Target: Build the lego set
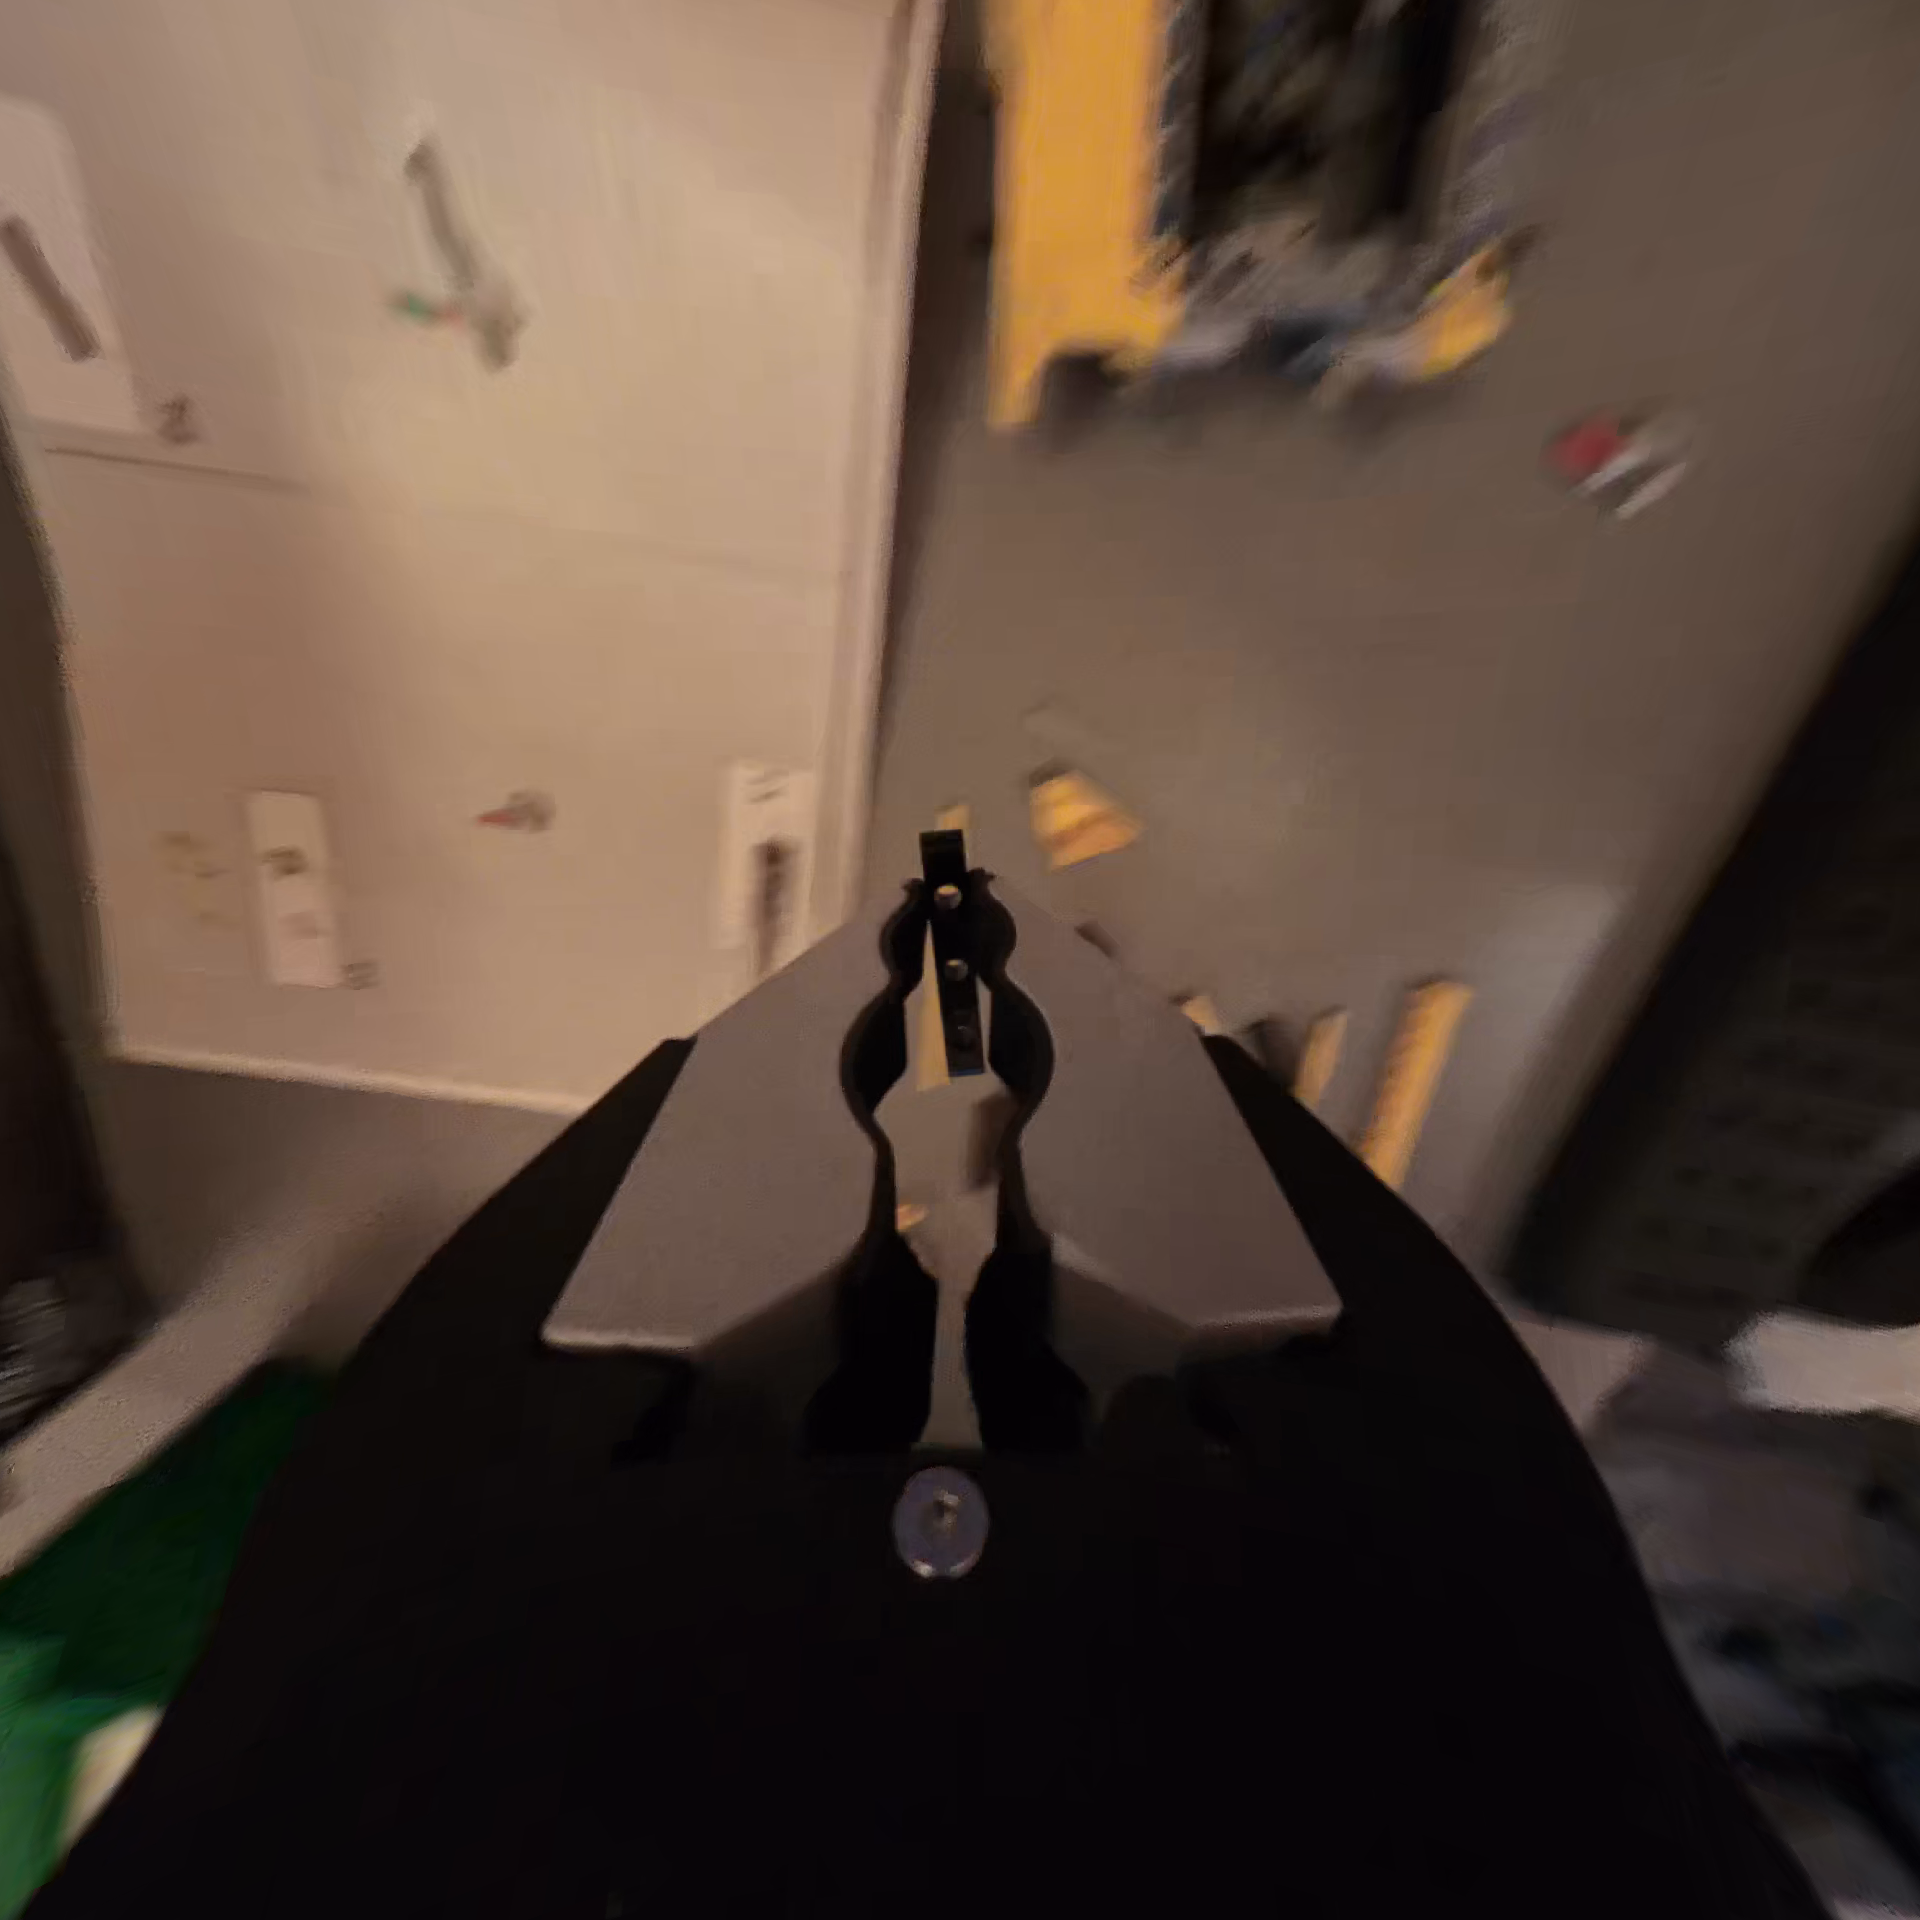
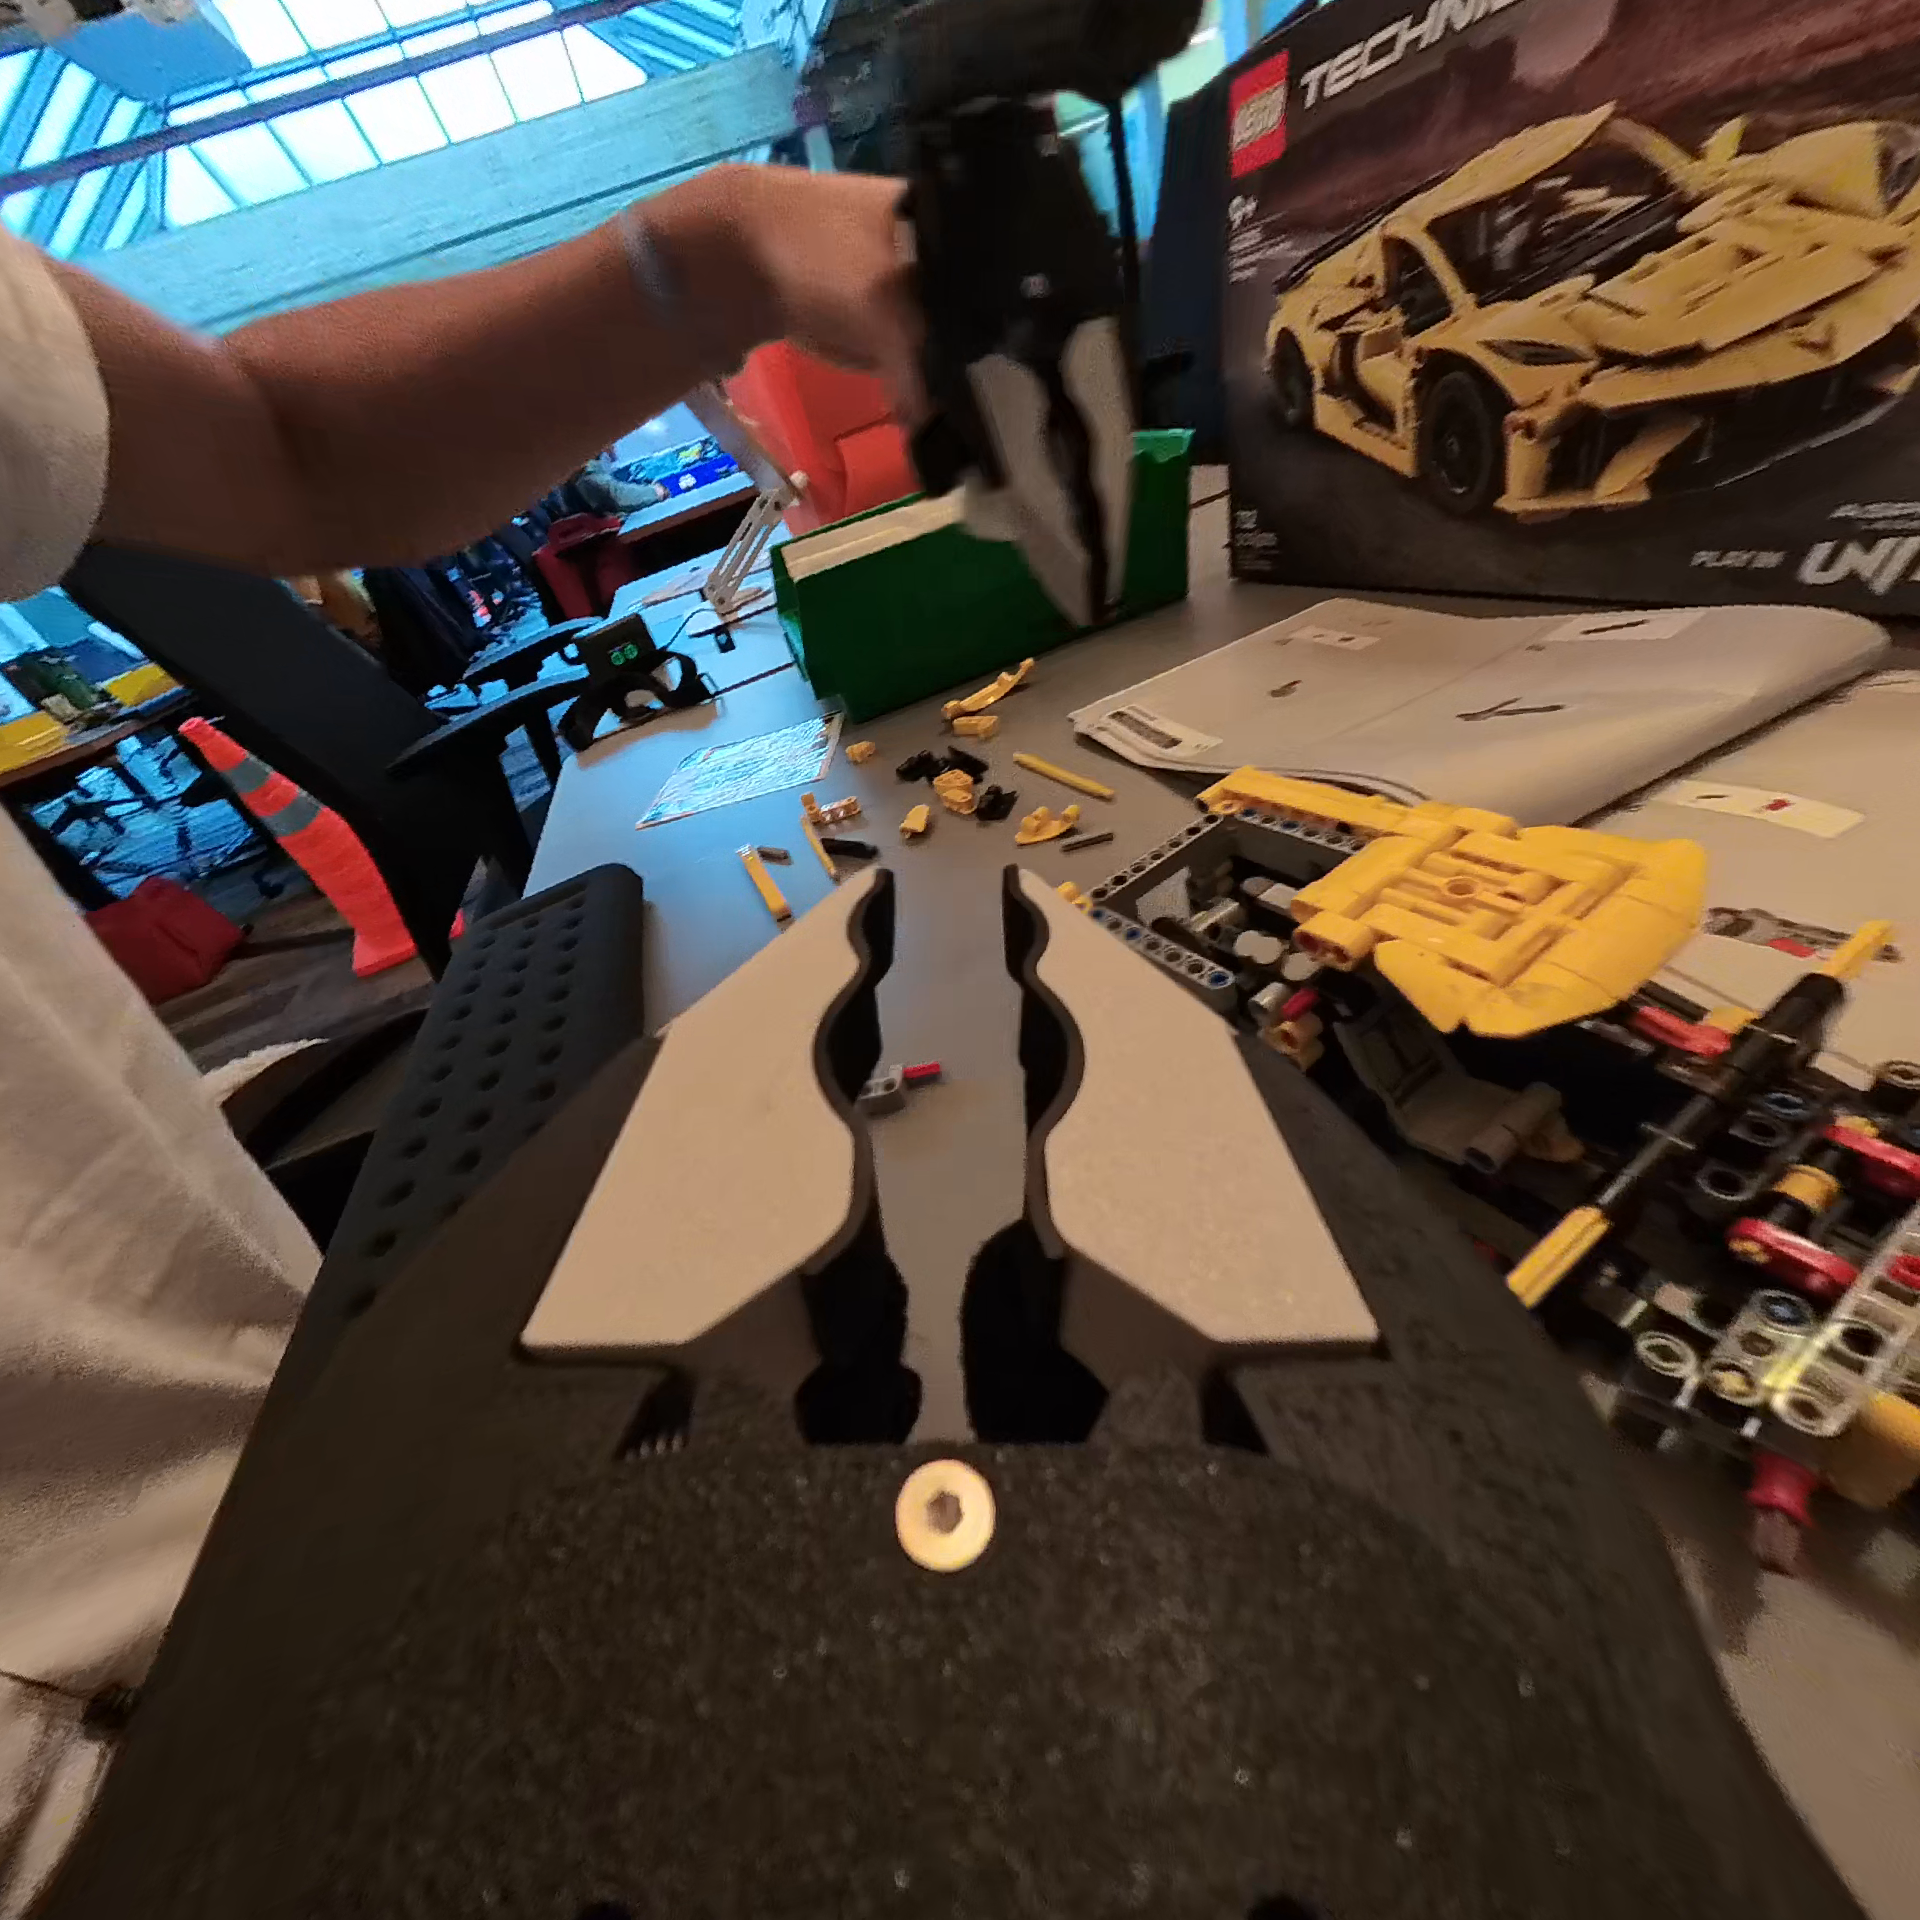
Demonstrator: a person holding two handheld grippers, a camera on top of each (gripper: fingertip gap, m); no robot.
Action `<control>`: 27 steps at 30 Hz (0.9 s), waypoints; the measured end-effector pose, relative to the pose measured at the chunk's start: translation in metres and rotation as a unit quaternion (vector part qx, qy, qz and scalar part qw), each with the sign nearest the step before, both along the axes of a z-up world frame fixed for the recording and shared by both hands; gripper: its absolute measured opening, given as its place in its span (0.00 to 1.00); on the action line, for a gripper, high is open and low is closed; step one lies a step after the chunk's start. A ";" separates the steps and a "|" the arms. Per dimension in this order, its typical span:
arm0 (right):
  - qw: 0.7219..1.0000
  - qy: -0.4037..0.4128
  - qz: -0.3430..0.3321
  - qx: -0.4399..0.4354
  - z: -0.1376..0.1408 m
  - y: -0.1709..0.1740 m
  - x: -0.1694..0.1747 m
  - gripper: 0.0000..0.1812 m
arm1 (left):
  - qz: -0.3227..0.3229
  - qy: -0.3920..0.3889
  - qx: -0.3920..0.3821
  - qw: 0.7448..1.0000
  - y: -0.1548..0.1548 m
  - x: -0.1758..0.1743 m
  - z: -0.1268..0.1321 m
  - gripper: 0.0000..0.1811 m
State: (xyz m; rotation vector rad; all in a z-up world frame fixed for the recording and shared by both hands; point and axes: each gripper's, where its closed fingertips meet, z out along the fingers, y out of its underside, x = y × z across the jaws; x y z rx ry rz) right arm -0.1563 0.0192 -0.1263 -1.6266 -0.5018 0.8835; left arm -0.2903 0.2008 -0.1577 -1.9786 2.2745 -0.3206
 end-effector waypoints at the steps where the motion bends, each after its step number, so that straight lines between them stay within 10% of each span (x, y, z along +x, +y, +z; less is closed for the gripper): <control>1: 1.000 0.001 -0.007 0.001 0.002 0.002 0.003 0.11 | 0.015 -0.024 -0.028 0.999 -0.024 0.004 0.004 0.04; 9: 0.998 0.035 -0.047 -0.006 0.007 0.015 0.021 0.09 | 0.018 -0.035 -0.033 0.999 -0.145 0.005 -0.057 0.04; 24: 0.999 0.005 -0.035 -0.008 -0.002 0.012 0.010 0.08 | 0.033 -0.098 -0.047 0.994 -0.173 0.032 -0.074 0.05; 27: 0.999 -0.003 -0.030 -0.009 -0.005 0.011 0.008 0.09 | 0.026 -0.112 -0.039 0.993 -0.174 0.023 -0.072 0.17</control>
